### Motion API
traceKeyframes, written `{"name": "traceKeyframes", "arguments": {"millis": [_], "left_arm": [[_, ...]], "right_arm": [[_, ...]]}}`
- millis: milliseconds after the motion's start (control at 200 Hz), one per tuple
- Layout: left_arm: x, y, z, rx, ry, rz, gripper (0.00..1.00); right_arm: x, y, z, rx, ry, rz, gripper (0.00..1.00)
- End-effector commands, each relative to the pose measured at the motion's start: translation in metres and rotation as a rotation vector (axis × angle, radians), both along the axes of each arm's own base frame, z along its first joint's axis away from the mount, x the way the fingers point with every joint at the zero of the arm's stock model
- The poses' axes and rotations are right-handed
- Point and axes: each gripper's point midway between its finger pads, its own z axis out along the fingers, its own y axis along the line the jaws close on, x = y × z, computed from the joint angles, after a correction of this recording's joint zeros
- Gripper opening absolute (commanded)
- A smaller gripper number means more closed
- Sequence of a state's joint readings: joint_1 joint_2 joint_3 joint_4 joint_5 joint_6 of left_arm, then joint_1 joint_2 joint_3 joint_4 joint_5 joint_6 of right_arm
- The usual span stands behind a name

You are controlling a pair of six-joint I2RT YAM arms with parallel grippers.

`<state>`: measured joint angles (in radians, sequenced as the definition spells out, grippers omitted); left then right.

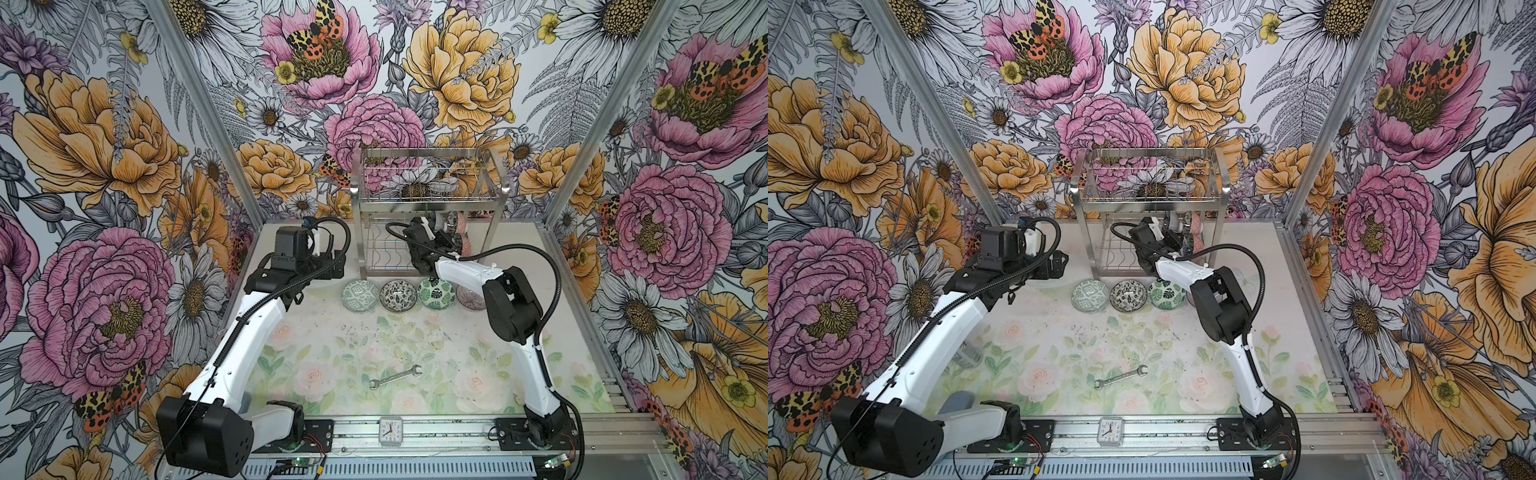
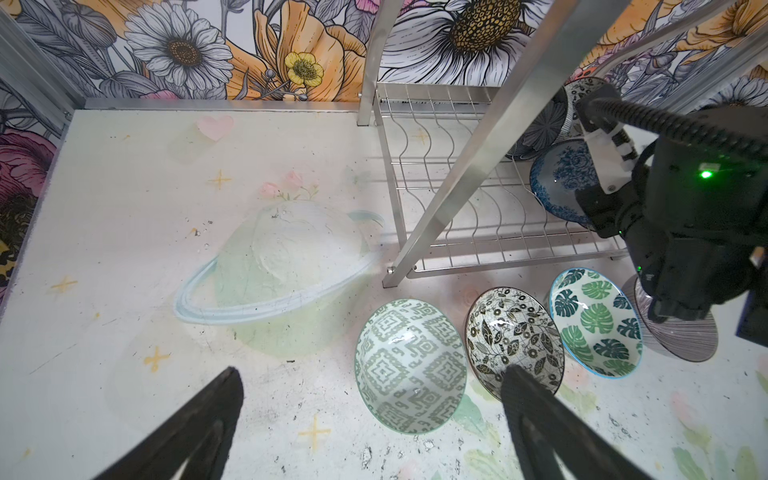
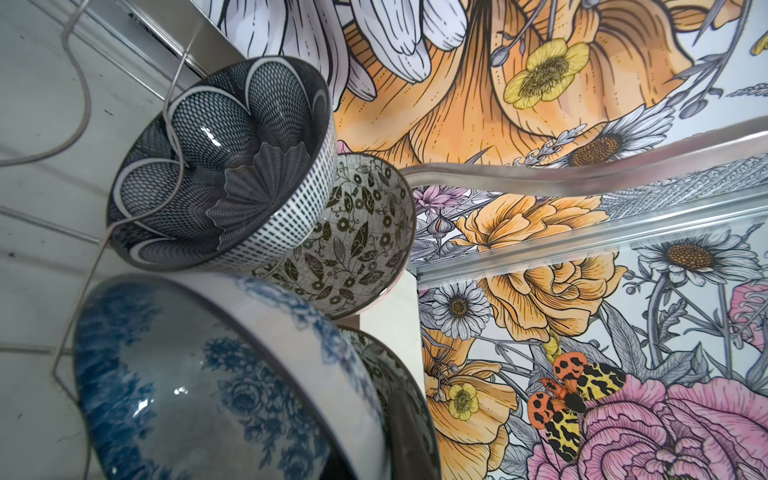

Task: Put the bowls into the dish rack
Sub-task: 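Lower the blue rose bowl upright into the rack slot with the right gripper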

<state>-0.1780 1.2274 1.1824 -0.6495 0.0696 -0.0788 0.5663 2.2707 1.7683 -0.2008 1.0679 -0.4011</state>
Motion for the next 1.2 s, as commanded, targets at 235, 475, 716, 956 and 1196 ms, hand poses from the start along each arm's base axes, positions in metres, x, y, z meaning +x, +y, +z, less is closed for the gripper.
{"name": "traceKeyframes", "arguments": {"millis": [235, 475, 716, 956, 1196], "left_arm": [[-0.002, -0.001, 0.007, -0.023, -0.028, -0.005, 0.99], [-0.003, -0.001, 0.008, -0.024, -0.032, -0.005, 0.99], [-0.003, -0.001, 0.009, -0.024, -0.034, -0.007, 0.99], [-0.002, -0.001, 0.008, -0.024, -0.032, -0.006, 0.99], [-0.002, -0.001, 0.007, -0.023, -0.027, -0.006, 0.99]], "right_arm": [[0.001, 0.008, 0.010, 0.067, -0.044, 0.014, 0.19], [0.000, 0.011, 0.009, 0.094, -0.037, 0.032, 0.25], [-0.001, 0.016, 0.003, 0.141, -0.020, 0.059, 0.31], [-0.001, 0.020, 0.004, 0.167, -0.010, 0.077, 0.48], [-0.005, 0.022, 0.021, 0.216, -0.031, 0.100, 0.78]]}}
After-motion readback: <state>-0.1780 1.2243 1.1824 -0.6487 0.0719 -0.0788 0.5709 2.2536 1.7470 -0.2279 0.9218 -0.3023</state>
